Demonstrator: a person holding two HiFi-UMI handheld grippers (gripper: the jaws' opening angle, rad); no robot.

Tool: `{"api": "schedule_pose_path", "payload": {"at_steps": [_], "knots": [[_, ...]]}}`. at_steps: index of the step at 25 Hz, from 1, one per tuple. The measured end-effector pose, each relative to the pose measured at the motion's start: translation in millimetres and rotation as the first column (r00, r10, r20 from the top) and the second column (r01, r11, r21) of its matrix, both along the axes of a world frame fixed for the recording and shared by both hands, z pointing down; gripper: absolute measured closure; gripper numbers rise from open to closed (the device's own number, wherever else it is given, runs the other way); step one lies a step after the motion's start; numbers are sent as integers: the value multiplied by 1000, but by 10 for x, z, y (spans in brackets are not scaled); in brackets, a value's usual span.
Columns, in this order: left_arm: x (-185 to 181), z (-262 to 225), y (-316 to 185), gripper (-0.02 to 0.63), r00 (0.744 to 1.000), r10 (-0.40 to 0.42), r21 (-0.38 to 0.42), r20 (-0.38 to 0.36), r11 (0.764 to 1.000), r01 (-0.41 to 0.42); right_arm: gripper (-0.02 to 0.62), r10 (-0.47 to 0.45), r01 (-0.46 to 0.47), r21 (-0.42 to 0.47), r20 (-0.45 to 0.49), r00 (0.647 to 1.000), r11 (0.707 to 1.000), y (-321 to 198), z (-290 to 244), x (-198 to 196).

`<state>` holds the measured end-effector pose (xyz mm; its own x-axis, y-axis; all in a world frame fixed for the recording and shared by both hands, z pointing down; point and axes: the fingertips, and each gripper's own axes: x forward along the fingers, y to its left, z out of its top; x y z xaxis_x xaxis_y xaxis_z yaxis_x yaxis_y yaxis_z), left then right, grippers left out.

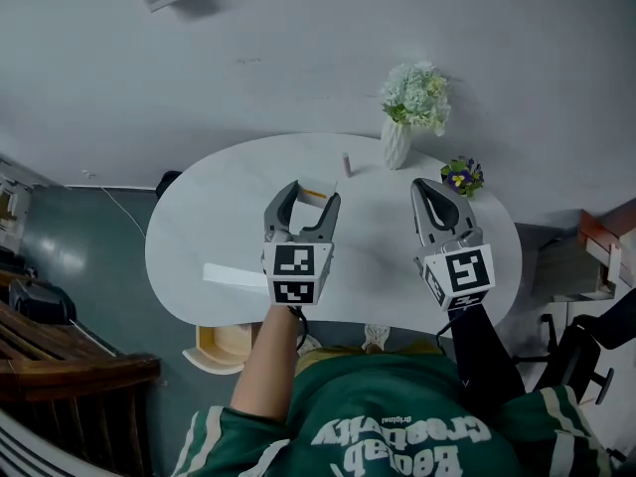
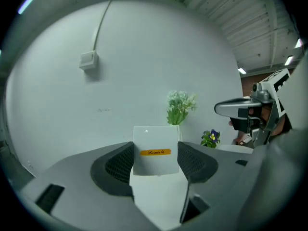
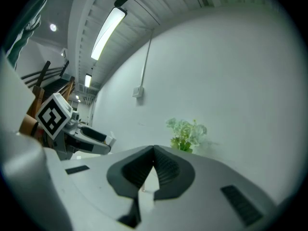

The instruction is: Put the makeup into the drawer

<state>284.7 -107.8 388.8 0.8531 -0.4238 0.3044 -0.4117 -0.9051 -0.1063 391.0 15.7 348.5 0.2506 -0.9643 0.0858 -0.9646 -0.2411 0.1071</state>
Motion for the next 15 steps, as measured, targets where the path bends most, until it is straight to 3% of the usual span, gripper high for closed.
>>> {"api": "schedule_pose_path", "payload": {"at_steps": [4, 9, 15], "knots": [[-244, -200, -11, 324, 990, -86, 0, -112, 996, 87, 591, -28, 28, -2, -11, 1000, 1000, -59, -21, -100], [-531, -234, -65, 324, 984, -116, -1, -132, 993, 116, 591, -72, 71, -10, -9, 997, 997, -220, 3, -352], [-1183, -242, -271, 324, 976, -176, -4, -130, 984, 177, 591, -166, 165, -17, -12, 986, 986, -607, -13, -963]]}}
